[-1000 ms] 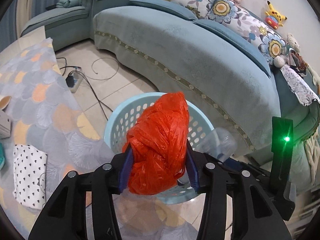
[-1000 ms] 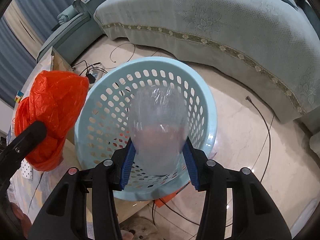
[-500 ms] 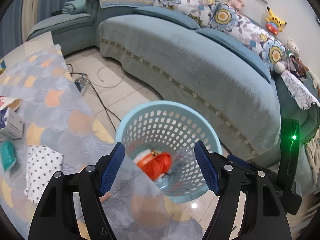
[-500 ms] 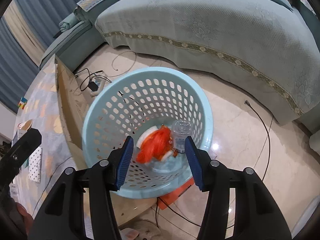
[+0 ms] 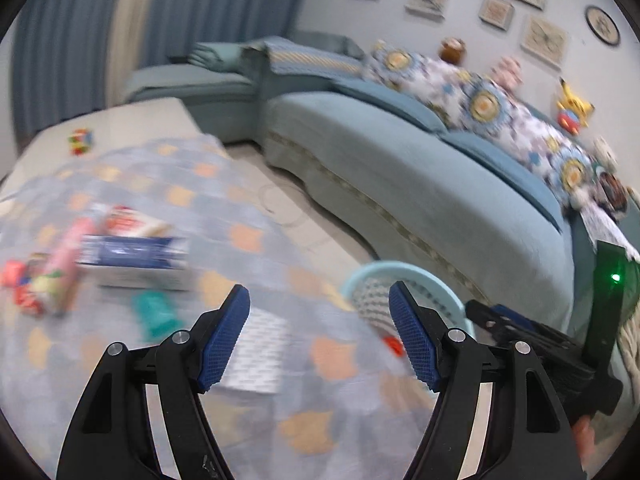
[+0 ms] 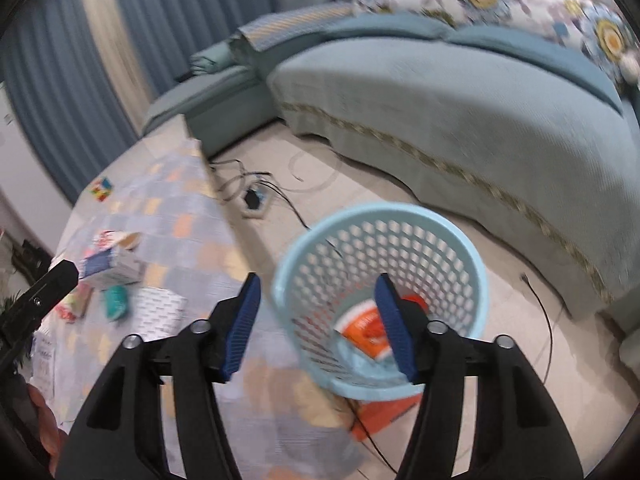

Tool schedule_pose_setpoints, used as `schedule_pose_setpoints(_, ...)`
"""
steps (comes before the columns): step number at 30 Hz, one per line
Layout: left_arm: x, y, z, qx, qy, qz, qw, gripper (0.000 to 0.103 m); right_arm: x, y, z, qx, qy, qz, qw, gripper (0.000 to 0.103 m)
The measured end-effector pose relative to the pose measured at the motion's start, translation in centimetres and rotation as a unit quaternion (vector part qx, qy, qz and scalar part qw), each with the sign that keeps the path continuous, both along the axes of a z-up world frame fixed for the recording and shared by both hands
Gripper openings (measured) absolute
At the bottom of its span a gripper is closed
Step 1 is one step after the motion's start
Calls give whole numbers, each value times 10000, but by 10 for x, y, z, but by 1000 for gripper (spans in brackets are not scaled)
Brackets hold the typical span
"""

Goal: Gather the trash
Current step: 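Move both open grippers back over the table toward the carton and teal cup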

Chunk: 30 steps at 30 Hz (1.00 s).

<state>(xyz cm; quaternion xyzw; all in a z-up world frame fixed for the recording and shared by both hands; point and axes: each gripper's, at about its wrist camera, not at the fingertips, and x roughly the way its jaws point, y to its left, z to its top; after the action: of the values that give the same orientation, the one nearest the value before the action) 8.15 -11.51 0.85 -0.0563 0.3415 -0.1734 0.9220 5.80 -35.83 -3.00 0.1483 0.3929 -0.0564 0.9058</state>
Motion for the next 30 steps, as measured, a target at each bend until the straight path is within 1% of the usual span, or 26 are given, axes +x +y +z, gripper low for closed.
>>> schedule_pose_setpoints(3, -11, 46, 18, 14, -157, 416, 9990, 71, 1, 28, 17, -13, -219, 321, 9992, 58)
schedule_pose_setpoints(7, -28, 111, 37, 333, -282, 1078, 9932, 72, 2, 73, 37, -110, -458, 787, 9958, 62)
schedule_pose_setpoints(8, -32, 131, 41, 468, -271, 1296, 9901, 75, 1, 81, 40, -124, -495, 878, 9948, 63)
schedule_pose_setpoints(11, -43, 179, 45, 805, -170, 1877, 9788, 78, 3, 120, 46, -207, -557, 1238, 9905, 64)
schedule_pose_setpoints(12, -46, 195, 45, 886, -98, 2058, 9745, 80, 3, 128, 47, -221, -561, 1317, 9895, 64)
schedule_pose_setpoints(15, -52, 234, 39, 997, 142, 2440, 9645, 80, 7, 160, 46, -298, -547, 1616, 9849, 66)
schedule_pose_setpoints(17, -55, 260, 28, 1035, 363, 2640, 9583, 80, 10, 179, 44, -374, -507, 1807, 9815, 66)
schedule_pose_setpoints(20, -49, 289, 12, 1097, 729, 2810, 9506, 80, 14, 202, 39, -472, -443, 2021, 9772, 67)
schedule_pose_setpoints(23, -39, 305, -7, 1210, 1045, 2790, 9469, 80, 19, 217, 31, -485, -354, 2148, 9748, 67)
schedule_pose_setpoints(28, -26, 317, -36, 1416, 1464, 2799, 9382, 80, 32, 234, 13, -540, -181, 2263, 9724, 67)
schedule_pose_setpoints(30, -22, 318, -43, 1495, 1570, 2827, 9344, 78, 40, 238, 5, -537, -80, 2305, 9716, 67)
